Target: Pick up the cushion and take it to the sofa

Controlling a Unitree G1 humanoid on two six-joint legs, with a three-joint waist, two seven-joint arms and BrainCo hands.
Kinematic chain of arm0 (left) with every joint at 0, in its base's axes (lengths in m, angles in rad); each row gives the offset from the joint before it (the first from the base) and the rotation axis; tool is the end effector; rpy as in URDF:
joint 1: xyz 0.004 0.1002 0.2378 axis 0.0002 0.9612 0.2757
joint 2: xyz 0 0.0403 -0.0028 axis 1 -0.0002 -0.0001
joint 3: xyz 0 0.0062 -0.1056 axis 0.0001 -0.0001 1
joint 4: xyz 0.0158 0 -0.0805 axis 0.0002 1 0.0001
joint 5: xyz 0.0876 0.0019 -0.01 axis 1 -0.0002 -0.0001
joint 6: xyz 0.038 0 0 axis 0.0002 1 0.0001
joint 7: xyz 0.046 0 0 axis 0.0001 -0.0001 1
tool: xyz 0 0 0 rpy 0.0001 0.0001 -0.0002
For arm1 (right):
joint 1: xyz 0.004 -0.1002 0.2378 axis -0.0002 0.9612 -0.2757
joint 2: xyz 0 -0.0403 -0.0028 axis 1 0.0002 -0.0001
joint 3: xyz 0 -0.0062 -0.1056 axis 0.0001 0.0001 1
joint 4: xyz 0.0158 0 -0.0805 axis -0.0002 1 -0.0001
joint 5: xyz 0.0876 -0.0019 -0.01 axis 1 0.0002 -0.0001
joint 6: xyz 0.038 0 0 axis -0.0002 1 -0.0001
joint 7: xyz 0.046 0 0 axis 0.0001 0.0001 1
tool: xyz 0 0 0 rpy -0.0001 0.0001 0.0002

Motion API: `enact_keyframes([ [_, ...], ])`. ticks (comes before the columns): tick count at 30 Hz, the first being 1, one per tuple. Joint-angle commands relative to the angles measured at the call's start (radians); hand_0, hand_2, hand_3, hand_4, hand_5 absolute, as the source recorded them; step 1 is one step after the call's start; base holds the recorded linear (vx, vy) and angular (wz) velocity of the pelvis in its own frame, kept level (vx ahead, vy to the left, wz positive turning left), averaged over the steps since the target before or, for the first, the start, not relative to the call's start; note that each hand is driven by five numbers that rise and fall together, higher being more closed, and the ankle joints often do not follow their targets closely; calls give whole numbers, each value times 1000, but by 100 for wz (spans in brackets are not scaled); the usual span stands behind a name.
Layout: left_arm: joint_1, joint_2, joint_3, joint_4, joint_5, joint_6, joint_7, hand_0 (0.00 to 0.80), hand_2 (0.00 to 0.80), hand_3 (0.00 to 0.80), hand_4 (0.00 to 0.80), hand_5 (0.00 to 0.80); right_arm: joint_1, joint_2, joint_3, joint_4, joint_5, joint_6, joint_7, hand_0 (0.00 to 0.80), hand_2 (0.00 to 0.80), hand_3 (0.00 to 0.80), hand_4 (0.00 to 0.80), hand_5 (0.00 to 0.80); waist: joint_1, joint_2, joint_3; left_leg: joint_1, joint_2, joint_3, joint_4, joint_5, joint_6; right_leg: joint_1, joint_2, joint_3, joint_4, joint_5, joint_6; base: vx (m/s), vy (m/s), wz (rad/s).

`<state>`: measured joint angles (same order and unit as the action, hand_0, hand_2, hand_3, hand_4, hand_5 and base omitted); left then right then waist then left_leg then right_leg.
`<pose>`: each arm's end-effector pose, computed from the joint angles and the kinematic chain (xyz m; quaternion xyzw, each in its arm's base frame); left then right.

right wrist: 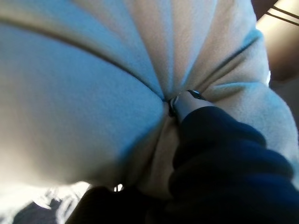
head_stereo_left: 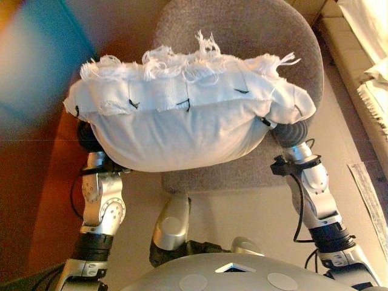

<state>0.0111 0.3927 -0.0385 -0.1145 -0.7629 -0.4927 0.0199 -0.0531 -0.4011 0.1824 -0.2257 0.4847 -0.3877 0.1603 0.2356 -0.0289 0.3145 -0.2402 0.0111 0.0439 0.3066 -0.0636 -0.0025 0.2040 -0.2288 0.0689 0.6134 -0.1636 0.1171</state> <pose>0.1828 0.2178 0.0901 -0.1930 -0.2688 0.0109 0.9436 0.1895 -0.1787 0.1060 0.0521 -0.2805 0.2021 0.9369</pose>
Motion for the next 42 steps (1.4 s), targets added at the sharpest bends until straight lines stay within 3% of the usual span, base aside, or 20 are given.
enact_keyframes([
  [1,6,30,-71,-88,80,-39,-51,800,800,800,800,800,4,19,74,-124,18,-109,39,800,800,800,800,800,-19,2,-203,-18,4,-136,-156,179,-2,68,40,-96,-83,137,35,356,15,-3],
  [3,14,32,-56,-91,104,-32,-59,800,800,800,800,800,-10,42,79,-117,8,-88,21,800,800,800,800,800,-23,4,-204,24,-5,-87,-180,169,-2,-6,35,-176,-172,154,33,399,-13,-13],
  [4,18,35,-51,-88,121,-26,-51,800,800,800,800,800,-24,51,80,-93,7,-91,12,800,800,800,800,800,-37,4,-192,68,-12,-80,-201,161,-4,-58,40,-210,-214,130,26,429,-35,-39],
  [5,14,36,-52,-88,124,-15,-43,800,800,800,800,800,-33,55,80,-78,-1,-93,-7,800,800,800,800,800,-47,20,-186,100,-7,-90,-221,159,-6,-116,70,-226,-280,115,7,344,-50,-45],
  [6,14,34,-50,-89,123,-1,-38,800,800,800,800,800,-39,56,82,-69,-6,-94,-26,800,800,800,800,800,-62,24,-176,134,-9,-98,-233,151,-9,-153,71,-239,-312,119,-4,288,-92,-36],
  [8,7,28,-48,-81,139,12,-50,800,800,800,800,800,-57,54,76,-38,-17,-106,-63,800,800,800,800,800,-97,26,-159,194,-7,-113,-241,117,-16,-211,63,-230,-422,153,-14,224,-153,10],
  [10,-3,25,-53,-80,152,22,-70,800,800,800,800,800,-61,52,62,-17,-25,-107,-106,800,800,800,800,800,-124,22,-153,220,-8,-132,-238,83,-14,-230,67,-183,-464,179,-6,197,-165,96],
  [17,-8,-4,-97,-28,196,85,-32,800,800,800,800,800,-50,33,30,62,14,-35,-135,800,800,800,800,800,-133,-5,-190,229,28,-125,-173,61,-67,-125,78,-198,-631,203,-26,170,-134,29],
  [21,-5,-23,-122,36,207,115,-20,800,800,800,800,800,-48,25,25,126,11,11,-121,800,800,800,800,800,-140,-3,-189,199,35,-87,-105,81,-84,-100,78,-220,-652,201,-42,123,-24,-7],
  [24,-28,-44,-151,84,187,140,-19,800,800,800,800,800,-59,9,21,192,-8,58,-123,800,800,800,800,800,-153,4,-192,196,49,-18,-128,90,-92,-83,77,-253,-659,193,-46,155,43,15],
  [26,-50,-58,-172,127,179,138,-8,800,800,800,800,800,-78,8,27,234,-21,80,-117,800,800,800,800,800,-160,7,-196,219,54,3,-171,74,-89,-84,72,-264,-661,191,-43,145,52,38],
  [30,-88,-88,-203,190,180,155,28,800,800,800,800,800,-127,13,46,295,-26,111,-117,800,800,800,800,800,-162,5,-201,263,56,-1,-241,50,-90,-87,69,-264,-694,207,-32,120,47,11],
  [37,-210,-122,-246,328,224,214,111,800,800,800,800,800,-262,73,85,432,-25,170,-204,800,800,800,800,800,-160,3,-180,277,66,0,-307,60,-88,-117,73,-260,-701,220,-13,15,35,2],
  [42,-387,-155,-284,474,234,186,177,800,800,800,800,800,-449,78,134,577,-3,193,-283,800,800,800,800,800,-166,8,-125,247,60,-11,-313,62,-89,-153,73,-255,-696,222,-6,-136,32,6],
])
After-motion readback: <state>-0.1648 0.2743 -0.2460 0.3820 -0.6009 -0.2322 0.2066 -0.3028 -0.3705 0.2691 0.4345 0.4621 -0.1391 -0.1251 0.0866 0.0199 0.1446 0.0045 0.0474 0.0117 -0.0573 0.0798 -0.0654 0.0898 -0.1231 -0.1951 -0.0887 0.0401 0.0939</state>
